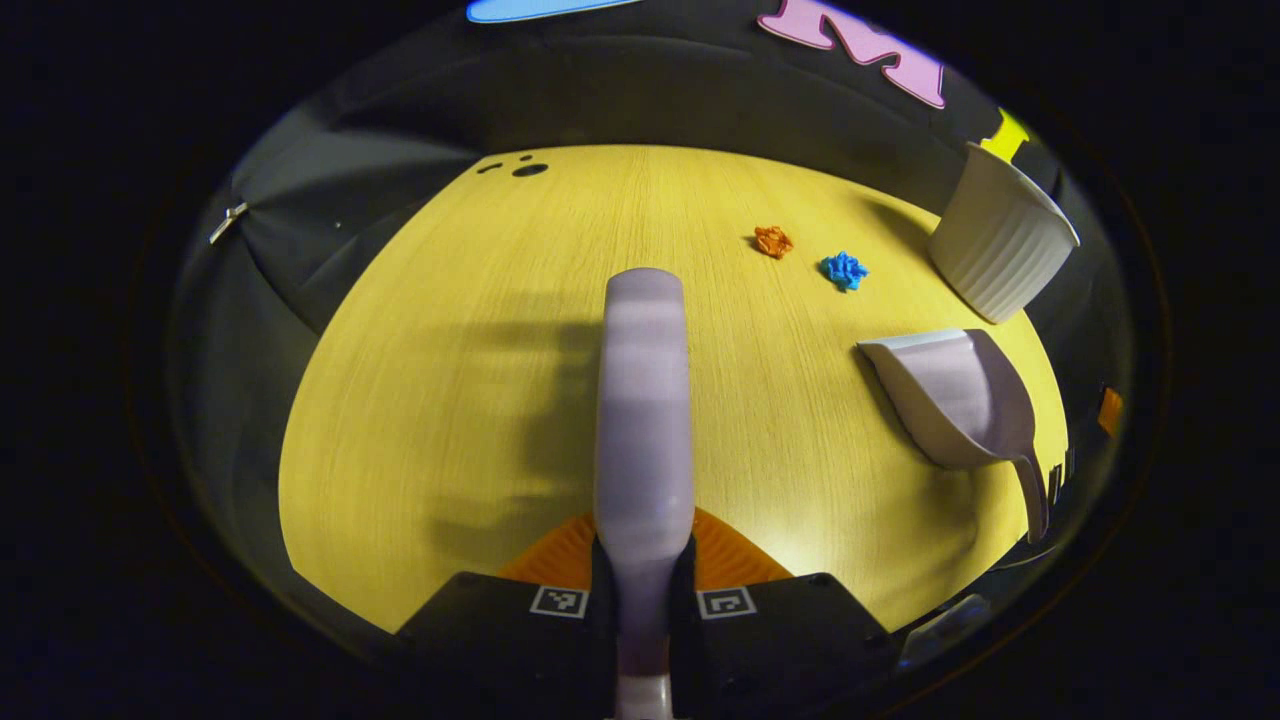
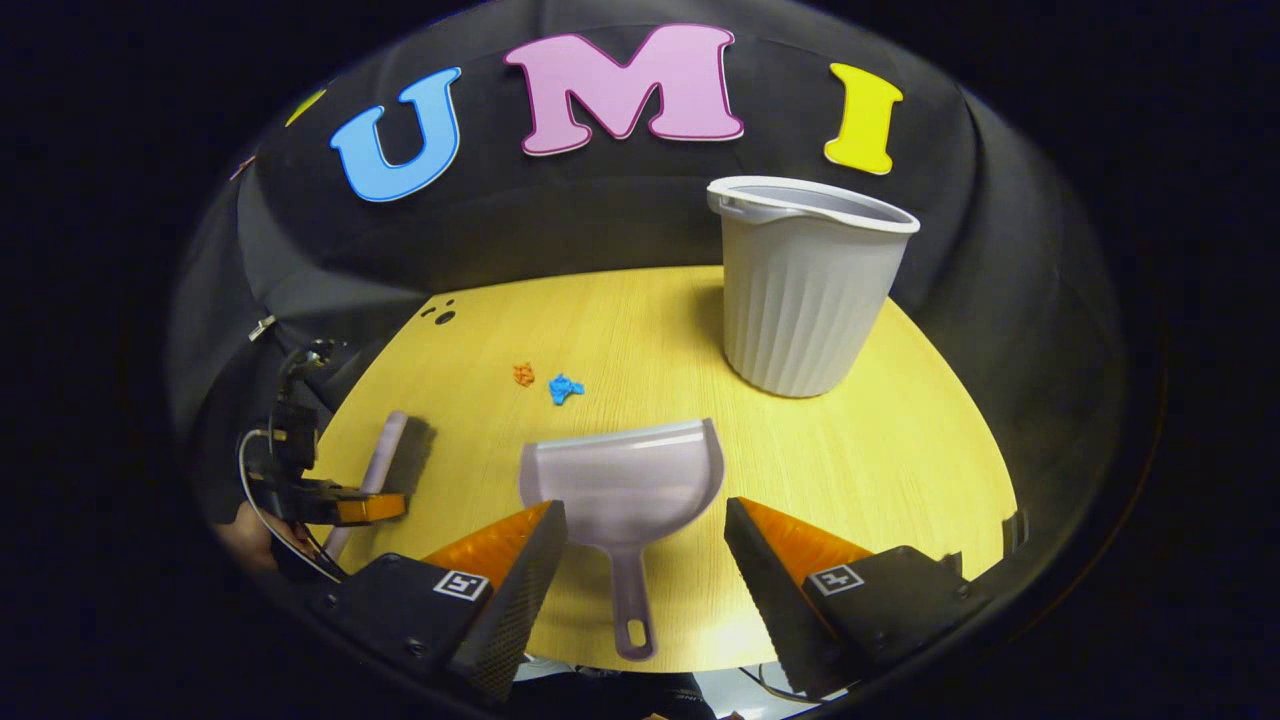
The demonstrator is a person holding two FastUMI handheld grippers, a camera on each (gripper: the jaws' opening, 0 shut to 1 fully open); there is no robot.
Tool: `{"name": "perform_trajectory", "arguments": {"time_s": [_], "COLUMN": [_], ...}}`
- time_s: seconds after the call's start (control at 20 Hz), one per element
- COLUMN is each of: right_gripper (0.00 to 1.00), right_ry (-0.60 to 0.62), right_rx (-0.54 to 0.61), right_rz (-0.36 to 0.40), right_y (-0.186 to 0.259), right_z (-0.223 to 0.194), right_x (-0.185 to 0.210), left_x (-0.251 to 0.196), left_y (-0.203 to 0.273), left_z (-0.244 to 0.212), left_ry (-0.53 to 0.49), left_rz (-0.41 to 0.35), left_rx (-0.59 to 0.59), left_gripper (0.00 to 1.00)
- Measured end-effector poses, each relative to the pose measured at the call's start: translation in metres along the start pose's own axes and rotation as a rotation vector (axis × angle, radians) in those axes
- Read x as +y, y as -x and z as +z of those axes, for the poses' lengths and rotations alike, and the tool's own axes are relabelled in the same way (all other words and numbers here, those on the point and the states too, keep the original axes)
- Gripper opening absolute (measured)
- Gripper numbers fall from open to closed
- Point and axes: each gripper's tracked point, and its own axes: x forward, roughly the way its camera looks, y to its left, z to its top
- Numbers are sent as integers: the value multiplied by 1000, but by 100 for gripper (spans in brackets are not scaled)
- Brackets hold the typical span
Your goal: Pick up the small broom and dustpan from the desktop, sweep the trash into the dustpan with the broom, and then empty the trash into the garbage bin.
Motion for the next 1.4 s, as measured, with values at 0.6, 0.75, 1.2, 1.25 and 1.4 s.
{"name": "perform_trajectory", "arguments": {"time_s": [0.6,0.75,1.2,1.25,1.4], "right_gripper": [99,99,77,71,43], "right_ry": [38,57,68,65,76], "right_rx": [262,314,392,400,413], "right_rz": [-39,-56,-63,-61,-41], "right_y": [-57,-74,-106,-106,-108], "right_z": [-89,-102,-111,-110,-109], "right_x": [0,-2,1,1,1], "left_x": [3,1,6,6,3], "left_y": [86,91,93,93,88], "left_z": [-24,-32,-11,-9,-7], "left_ry": [1,19,69,74,79], "left_rz": [-11,-7,31,34,37], "left_rx": [-98,-75,-73,-72,-59], "left_gripper": [25,25,25,25,25]}}
